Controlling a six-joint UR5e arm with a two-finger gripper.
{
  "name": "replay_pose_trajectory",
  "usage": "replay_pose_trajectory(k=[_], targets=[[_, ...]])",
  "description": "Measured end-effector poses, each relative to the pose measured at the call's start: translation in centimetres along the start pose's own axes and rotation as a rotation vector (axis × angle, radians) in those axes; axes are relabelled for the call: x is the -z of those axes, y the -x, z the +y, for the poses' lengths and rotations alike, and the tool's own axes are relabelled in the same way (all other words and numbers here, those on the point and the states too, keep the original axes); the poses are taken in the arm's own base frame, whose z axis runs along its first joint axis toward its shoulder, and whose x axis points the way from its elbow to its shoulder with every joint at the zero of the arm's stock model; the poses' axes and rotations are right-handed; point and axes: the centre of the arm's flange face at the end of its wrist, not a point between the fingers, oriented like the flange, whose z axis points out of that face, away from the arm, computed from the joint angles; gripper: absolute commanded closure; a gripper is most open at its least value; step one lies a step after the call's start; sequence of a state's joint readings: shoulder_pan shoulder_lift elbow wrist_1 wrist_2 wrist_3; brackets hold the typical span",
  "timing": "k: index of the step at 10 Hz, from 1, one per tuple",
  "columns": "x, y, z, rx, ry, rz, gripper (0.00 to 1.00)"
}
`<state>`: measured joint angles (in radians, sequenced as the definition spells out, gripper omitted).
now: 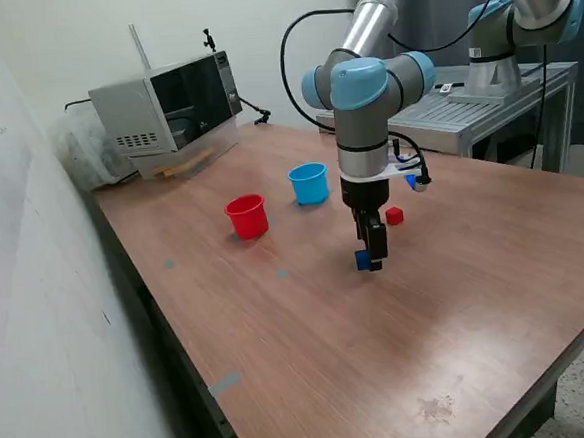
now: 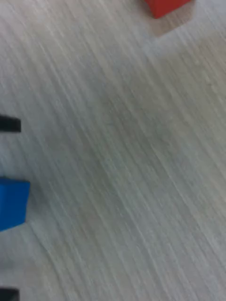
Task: Place red objects in the red bin, and blue objects in the blue bin.
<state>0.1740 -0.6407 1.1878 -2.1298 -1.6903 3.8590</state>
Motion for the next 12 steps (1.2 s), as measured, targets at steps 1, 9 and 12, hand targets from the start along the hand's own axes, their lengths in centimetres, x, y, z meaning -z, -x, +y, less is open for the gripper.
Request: replay_pose_trajectory(k=[1,9,12], targets=[[0.0,0.0,0.0,0.000,-0.001,0.001,1.00],[-0.1,-0.2,-0.3,0.002,-0.027,0.029,1.00],[1.5,0.4,-0.3,0.007,-0.019,0.037,1.00]])
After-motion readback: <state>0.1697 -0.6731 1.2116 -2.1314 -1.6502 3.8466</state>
